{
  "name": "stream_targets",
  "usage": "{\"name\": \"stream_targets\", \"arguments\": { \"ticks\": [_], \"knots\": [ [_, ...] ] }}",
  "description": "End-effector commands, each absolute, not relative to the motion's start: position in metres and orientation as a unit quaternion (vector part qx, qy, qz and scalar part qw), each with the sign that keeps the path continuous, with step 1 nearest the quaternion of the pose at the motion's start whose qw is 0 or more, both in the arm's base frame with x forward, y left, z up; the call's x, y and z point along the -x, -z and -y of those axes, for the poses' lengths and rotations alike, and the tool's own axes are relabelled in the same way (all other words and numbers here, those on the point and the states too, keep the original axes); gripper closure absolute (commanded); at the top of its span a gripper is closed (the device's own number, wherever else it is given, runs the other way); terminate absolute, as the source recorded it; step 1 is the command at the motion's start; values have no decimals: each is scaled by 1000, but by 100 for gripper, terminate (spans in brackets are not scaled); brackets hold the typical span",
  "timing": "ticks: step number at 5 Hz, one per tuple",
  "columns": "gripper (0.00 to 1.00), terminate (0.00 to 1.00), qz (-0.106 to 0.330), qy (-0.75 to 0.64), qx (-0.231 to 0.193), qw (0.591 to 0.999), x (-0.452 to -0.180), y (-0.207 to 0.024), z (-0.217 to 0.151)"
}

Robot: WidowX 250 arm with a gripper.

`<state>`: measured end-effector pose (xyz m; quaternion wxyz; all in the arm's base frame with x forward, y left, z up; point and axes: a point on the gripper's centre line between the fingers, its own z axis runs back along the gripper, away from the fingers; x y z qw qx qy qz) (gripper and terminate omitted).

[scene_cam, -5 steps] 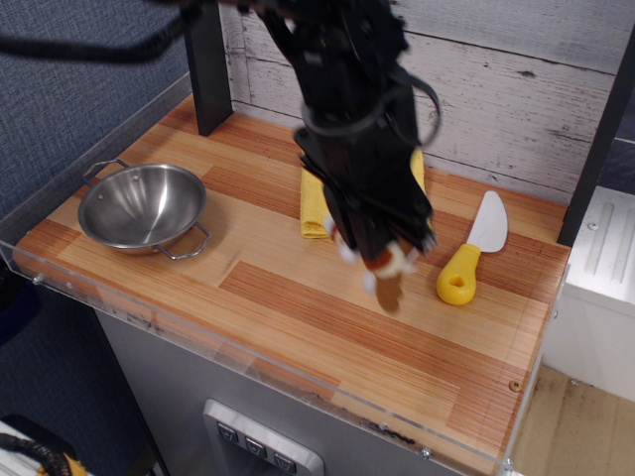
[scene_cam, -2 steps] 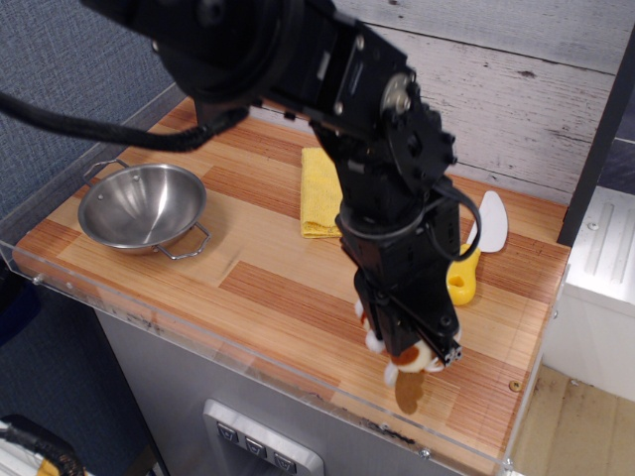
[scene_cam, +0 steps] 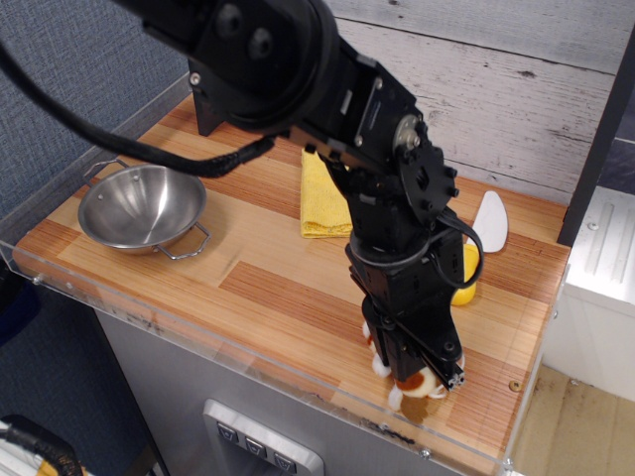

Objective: Place the white and brown vegetable below the yellow handled knife.

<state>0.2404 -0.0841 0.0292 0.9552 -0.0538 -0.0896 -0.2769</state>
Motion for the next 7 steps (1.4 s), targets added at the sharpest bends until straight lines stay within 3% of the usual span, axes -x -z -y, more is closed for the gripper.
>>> {"name": "stream_targets", "arguments": {
  "ticks": [1, 3, 5, 7],
  "knots": [
    [0, 0, 78, 277, 41, 957, -236, -39, 76],
    [0, 0, 97, 216, 58, 970, -235, -52, 61],
    [0, 0, 122, 184, 72, 973, -241, -90, 54],
    [0, 0, 186, 161, 54, 968, -253, -151, 49]
  ]
}}
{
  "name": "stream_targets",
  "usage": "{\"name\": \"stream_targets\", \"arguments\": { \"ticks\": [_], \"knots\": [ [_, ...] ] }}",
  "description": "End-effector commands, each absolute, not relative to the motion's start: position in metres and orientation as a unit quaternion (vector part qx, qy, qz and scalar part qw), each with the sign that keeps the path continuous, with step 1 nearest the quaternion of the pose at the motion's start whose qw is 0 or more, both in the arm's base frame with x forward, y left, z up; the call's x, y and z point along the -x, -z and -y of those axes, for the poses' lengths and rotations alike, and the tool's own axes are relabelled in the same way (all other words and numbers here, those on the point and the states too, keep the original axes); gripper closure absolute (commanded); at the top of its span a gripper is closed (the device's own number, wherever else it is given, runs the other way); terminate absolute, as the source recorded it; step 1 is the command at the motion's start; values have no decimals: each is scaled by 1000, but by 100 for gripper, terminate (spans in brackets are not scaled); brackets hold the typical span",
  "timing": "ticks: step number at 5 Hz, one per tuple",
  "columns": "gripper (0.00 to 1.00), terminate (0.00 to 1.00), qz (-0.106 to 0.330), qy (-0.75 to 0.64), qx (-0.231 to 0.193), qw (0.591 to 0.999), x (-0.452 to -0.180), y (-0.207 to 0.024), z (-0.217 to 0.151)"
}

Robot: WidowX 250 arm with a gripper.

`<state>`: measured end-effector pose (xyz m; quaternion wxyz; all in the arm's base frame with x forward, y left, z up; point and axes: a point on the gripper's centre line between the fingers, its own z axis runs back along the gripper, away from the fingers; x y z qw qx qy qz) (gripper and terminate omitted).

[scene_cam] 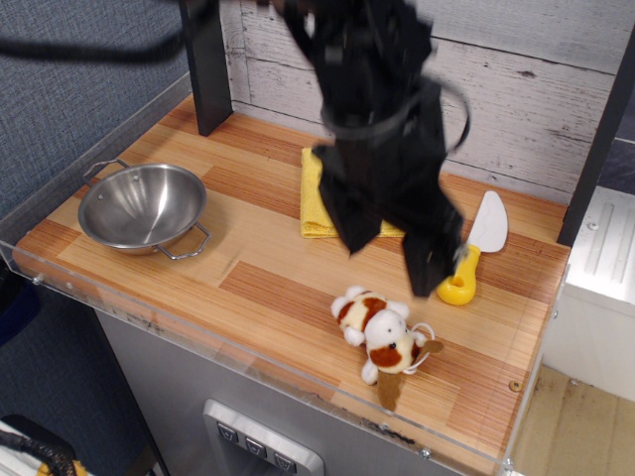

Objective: Place the white and brown vegetable below the yellow handled knife.

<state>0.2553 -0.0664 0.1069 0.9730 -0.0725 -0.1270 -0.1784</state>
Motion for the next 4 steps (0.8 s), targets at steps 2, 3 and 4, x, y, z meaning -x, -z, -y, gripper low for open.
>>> {"name": "stream_targets", "arguments": {
  "ticks": [2, 3, 4],
  "knots": [
    [0, 0, 202, 145, 46, 967, -255, -168, 39],
    [0, 0, 202, 145, 46, 967, -255, -168, 39],
    [0, 100, 202, 145, 46, 967, -255, -168, 39]
  ]
}}
